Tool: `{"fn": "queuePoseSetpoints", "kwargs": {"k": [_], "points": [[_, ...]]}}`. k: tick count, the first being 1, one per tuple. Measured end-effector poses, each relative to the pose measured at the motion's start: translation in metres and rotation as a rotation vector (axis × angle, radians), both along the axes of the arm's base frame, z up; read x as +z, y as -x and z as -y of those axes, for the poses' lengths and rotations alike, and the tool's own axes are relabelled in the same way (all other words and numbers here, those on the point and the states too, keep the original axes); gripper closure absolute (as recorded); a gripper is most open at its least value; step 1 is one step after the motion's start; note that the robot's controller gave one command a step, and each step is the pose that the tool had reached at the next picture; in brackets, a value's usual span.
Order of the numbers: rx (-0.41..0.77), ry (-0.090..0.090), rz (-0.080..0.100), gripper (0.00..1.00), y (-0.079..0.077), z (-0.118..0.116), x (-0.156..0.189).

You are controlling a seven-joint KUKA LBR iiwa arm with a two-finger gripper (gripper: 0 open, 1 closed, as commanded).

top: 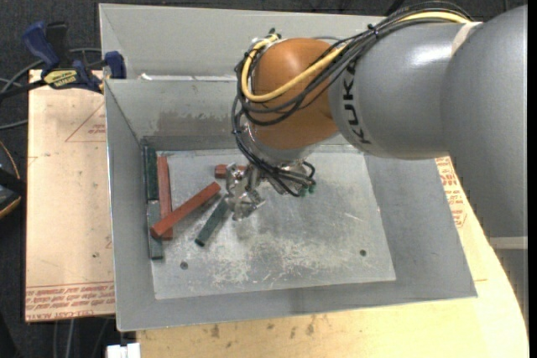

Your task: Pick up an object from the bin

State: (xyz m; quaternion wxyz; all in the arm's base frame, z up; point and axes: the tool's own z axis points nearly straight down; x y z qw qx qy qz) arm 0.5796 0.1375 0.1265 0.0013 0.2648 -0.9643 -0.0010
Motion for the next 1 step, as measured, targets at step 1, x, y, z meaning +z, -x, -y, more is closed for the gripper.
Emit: {"fn": "queuePoseSetpoints", "kwargs": {"k": [1], "points": [[0.069,-0.002,0.006,0.00,-0.0328,-0.0508,-0.0105]]}}
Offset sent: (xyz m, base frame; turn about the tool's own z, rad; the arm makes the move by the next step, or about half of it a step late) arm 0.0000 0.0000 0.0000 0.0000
